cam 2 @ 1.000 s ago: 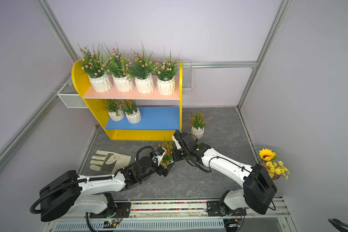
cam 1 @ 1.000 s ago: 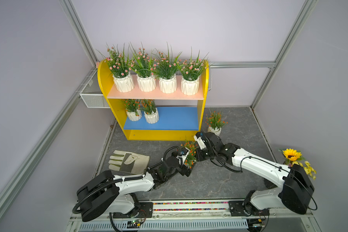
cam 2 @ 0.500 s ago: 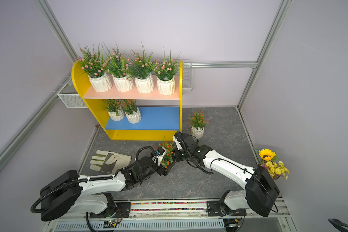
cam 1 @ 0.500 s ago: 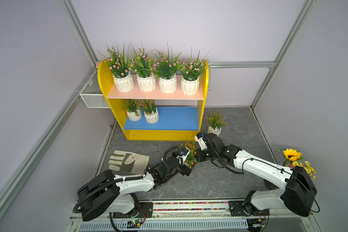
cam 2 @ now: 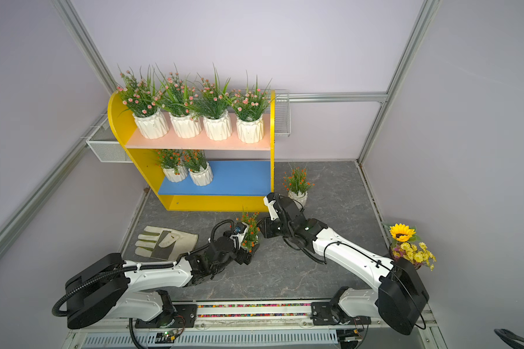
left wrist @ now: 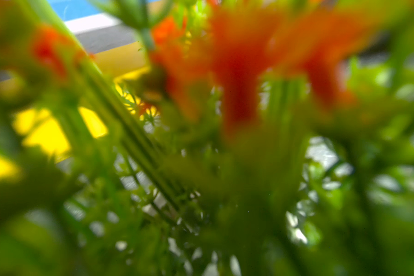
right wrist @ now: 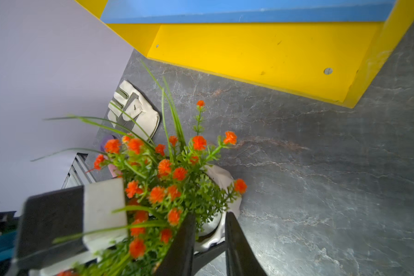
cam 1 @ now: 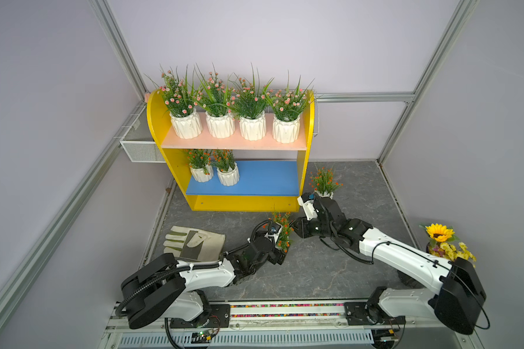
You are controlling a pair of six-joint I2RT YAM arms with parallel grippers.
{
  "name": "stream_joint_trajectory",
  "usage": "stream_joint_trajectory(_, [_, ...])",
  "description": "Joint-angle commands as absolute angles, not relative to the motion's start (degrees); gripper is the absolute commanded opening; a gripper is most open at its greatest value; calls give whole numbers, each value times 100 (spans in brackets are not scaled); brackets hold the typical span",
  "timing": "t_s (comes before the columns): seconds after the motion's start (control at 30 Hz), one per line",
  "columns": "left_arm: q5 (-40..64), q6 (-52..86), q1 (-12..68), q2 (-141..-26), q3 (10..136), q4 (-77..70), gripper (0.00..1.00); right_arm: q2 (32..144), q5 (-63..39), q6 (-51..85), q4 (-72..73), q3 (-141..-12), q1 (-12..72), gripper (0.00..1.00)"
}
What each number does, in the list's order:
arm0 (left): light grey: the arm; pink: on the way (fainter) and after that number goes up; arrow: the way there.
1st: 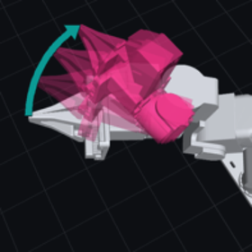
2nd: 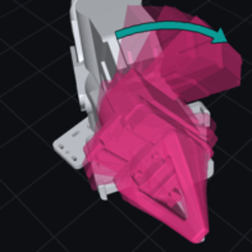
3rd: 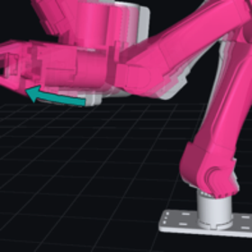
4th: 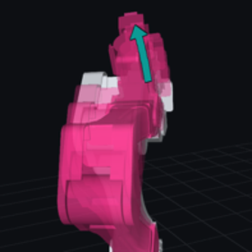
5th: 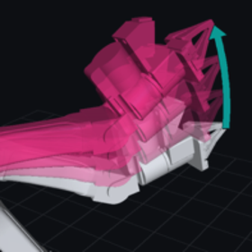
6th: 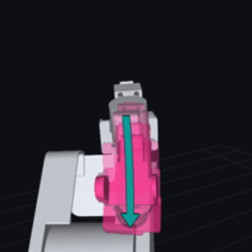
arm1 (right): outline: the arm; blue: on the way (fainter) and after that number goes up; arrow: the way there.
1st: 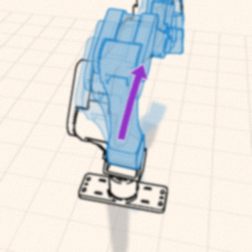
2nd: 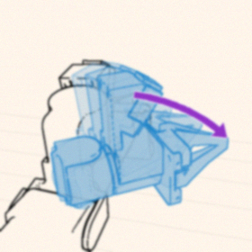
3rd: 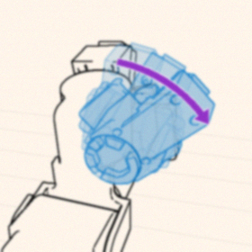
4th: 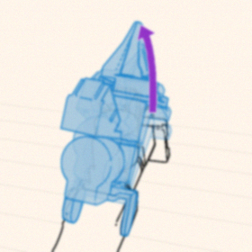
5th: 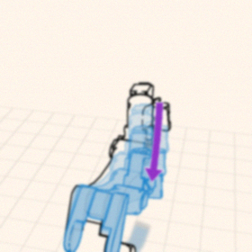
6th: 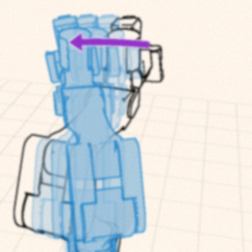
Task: Place the baby's breath potted plants on the rack by color
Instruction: Pick up the baby's breath potted plant from the center of the board.
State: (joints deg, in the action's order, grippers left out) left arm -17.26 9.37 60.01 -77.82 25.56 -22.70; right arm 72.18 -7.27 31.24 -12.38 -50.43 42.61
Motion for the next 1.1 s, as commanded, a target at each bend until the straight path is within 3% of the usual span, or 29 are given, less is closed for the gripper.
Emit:
stream_joint_trajectory(0.0, [-1948,1132,5887,-7709,2937,-2472,44,6885,-527,3164,-1344,-4704,4060,26])
stream_joint_trajectory(0.37, [-1994,1378,5215,-7421,3742,-1303,42,5878,-65,3174,-1906,-4099,3644,29])
stream_joint_trajectory(1.07, [-2287,1227,4133,-8231,5874,-272,37,5757,-193,3322,-1758,-3709,3615,29])
